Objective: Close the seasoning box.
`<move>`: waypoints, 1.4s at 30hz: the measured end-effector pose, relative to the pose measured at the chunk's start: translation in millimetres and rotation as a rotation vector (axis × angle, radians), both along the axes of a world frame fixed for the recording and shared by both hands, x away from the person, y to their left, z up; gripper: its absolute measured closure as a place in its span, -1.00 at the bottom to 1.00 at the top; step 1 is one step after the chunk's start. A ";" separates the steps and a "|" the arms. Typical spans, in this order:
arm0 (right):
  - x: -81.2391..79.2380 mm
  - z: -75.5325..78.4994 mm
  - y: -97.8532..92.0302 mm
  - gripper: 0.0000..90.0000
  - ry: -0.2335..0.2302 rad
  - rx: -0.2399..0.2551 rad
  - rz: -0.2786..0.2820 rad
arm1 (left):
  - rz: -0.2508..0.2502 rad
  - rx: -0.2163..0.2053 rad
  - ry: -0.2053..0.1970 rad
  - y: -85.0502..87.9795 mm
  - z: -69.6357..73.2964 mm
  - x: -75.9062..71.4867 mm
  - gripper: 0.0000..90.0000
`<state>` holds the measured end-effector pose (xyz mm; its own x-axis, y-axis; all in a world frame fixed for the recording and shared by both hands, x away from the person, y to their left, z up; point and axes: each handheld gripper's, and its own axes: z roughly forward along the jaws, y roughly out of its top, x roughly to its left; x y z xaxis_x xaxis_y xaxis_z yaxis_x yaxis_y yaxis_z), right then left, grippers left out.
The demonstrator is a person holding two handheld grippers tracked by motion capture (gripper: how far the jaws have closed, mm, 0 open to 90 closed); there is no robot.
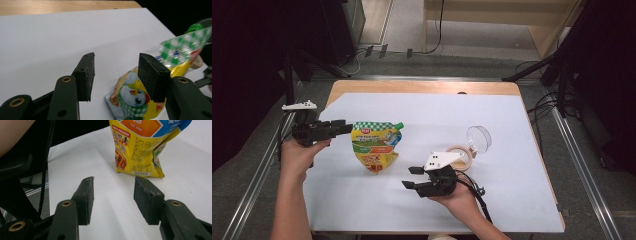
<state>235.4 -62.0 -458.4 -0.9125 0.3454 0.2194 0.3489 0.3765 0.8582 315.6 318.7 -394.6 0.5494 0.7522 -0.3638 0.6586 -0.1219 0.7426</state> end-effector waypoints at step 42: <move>31.8 78.1 -83.1 0.06 -0.015 -0.005 -0.110 | -0.013 0.045 0.086 -15.4 -30.7 5.8 0.01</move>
